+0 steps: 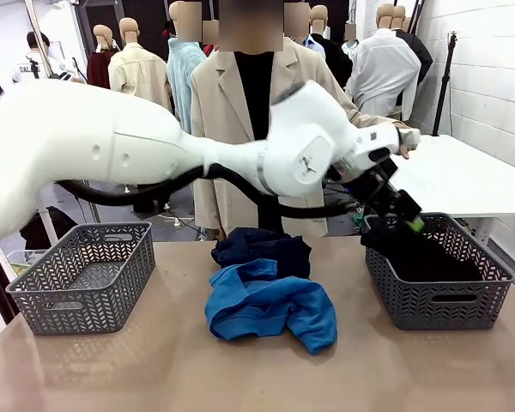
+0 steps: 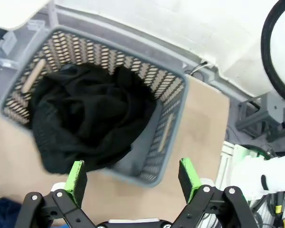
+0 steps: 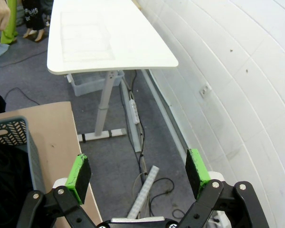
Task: Sort the tops and bottoms.
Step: Lift clothes from the center of the table with your right hand.
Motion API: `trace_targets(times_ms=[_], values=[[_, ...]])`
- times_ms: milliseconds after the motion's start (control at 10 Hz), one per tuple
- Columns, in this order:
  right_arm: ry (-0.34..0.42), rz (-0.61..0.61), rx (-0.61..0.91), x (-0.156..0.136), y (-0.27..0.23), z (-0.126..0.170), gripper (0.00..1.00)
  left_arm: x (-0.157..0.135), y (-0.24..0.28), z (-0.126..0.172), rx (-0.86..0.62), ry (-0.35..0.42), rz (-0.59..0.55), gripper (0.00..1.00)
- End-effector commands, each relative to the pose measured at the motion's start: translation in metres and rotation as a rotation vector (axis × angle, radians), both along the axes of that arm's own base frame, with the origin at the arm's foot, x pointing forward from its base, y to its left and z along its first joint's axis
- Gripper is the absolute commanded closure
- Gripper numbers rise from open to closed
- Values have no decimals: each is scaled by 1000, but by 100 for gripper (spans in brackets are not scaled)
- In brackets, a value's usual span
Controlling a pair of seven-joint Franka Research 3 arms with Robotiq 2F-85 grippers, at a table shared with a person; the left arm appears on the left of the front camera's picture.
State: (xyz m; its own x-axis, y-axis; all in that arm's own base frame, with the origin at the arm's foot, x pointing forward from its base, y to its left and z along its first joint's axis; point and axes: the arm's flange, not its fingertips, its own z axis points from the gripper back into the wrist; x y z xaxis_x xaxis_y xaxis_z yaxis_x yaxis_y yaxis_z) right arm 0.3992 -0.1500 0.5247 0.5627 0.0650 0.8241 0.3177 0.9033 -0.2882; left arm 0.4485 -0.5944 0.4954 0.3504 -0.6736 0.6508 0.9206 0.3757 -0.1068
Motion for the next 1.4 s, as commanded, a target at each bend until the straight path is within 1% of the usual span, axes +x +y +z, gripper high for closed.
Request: trace_targets(times_ms=[0, 200, 300, 400, 500, 600, 700, 800, 900, 1000, 1200, 1300], values=[[5, 5, -5, 0, -1, 0, 0, -6, 81, 43, 165, -141, 135, 0], [5, 5, -5, 0, -1, 0, 0, -26, 160, 95, 323, -214, 275, 0], [5, 5, -5, 0, -1, 0, 0, -37, 197, 105, 384, -271, 351, 0], [5, 5, -5, 0, -1, 0, 0, -53, 242, 108, 410, -261, 478, 0], [5, 5, -5, 0, -1, 0, 0, -71, 294, 109, 414, -297, 577, 0], [5, 5, -5, 0, -1, 0, 0, -96, 347, 109, 423, -329, 696, 0], [5, 5, -5, 0, -1, 0, 0, -116, 387, 110, 406, -357, 795, 0], [5, 5, -5, 0, -1, 0, 0, -131, 415, 111, 415, -384, 890, 0], [5, 5, -5, 0, -1, 0, 0, -134, 421, 115, 337, -475, 966, 0], [5, 5, -5, 0, -1, 0, 0, -110, 399, 115, 400, -316, 794, 0], [5, 5, -5, 0, -1, 0, 0, -110, 399, 115, 400, -316, 794, 0], [5, 5, -5, 0, -1, 0, 0, -131, 420, 115, 377, -360, 867, 0]])
